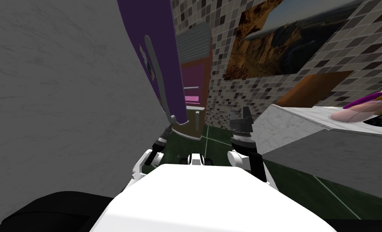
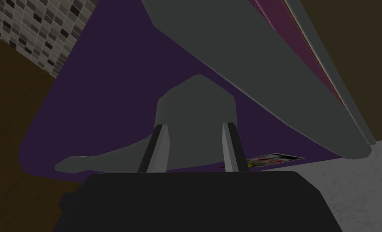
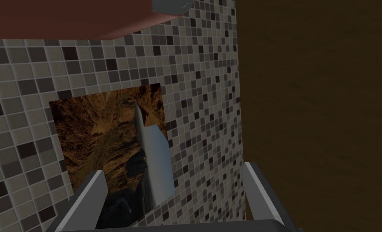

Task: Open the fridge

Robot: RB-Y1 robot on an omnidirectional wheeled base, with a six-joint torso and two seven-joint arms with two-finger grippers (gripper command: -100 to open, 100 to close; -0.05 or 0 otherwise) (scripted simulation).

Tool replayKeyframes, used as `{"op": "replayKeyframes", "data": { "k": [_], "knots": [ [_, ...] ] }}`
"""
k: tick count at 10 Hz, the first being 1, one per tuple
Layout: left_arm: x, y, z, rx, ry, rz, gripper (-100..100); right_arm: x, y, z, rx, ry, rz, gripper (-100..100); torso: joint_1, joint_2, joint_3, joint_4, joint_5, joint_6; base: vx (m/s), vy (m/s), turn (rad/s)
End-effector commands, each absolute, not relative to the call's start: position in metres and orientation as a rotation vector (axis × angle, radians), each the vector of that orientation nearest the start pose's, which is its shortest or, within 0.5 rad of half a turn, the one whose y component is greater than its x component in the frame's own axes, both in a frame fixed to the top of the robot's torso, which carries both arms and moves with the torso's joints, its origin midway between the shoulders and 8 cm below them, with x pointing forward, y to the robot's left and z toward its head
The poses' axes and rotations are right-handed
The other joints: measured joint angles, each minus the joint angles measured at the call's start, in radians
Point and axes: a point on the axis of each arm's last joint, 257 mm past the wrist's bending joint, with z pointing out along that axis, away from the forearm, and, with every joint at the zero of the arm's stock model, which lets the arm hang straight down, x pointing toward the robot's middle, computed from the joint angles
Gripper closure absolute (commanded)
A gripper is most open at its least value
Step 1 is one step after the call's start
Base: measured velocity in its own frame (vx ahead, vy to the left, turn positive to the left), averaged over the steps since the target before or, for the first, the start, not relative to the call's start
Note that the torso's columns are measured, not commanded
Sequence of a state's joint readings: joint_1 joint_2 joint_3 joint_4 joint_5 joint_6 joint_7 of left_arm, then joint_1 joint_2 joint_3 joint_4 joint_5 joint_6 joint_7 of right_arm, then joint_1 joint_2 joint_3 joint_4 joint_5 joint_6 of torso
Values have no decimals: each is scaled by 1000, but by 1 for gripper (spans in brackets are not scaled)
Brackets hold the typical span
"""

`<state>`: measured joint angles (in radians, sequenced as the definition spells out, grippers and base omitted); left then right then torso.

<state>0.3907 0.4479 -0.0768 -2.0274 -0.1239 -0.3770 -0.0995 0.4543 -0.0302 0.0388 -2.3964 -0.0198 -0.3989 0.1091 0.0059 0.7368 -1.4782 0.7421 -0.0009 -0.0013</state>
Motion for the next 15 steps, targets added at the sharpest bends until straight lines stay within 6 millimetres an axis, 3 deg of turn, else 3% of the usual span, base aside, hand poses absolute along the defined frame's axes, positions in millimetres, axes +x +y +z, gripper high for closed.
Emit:
{"op": "replayKeyframes", "data": {
  "k": [1,10,11,12,13,15],
  "knots": [
    [403,228,-91,-335,1243,-1096,100,340,-257,71,567,612,1283,0,0,-5,-3,1,-1,0,-62,296,-78],
    [366,184,-84,-235,1276,-1246,100,339,-257,71,567,612,1283,0,-5,-14,-12,4,-5,3,-69,288,-68],
    [366,184,-84,-235,1276,-1246,100,339,-257,71,567,613,1283,0,-3,-10,-9,3,-3,3,-92,273,-67],
    [366,182,-101,-258,1312,-1239,100,340,-257,71,567,612,1283,0,-5,-9,-8,3,-4,3,-51,113,-7],
    [352,193,-108,-246,1328,-1234,100,339,-257,71,567,612,1283,0,-15,-9,-6,-2,-4,3,17,139,-166],
    [339,203,-110,-227,1336,-1232,100,339,-257,71,567,612,1283,0,-5,-11,-5,-8,2,2,33,146,-156]
  ]
}}
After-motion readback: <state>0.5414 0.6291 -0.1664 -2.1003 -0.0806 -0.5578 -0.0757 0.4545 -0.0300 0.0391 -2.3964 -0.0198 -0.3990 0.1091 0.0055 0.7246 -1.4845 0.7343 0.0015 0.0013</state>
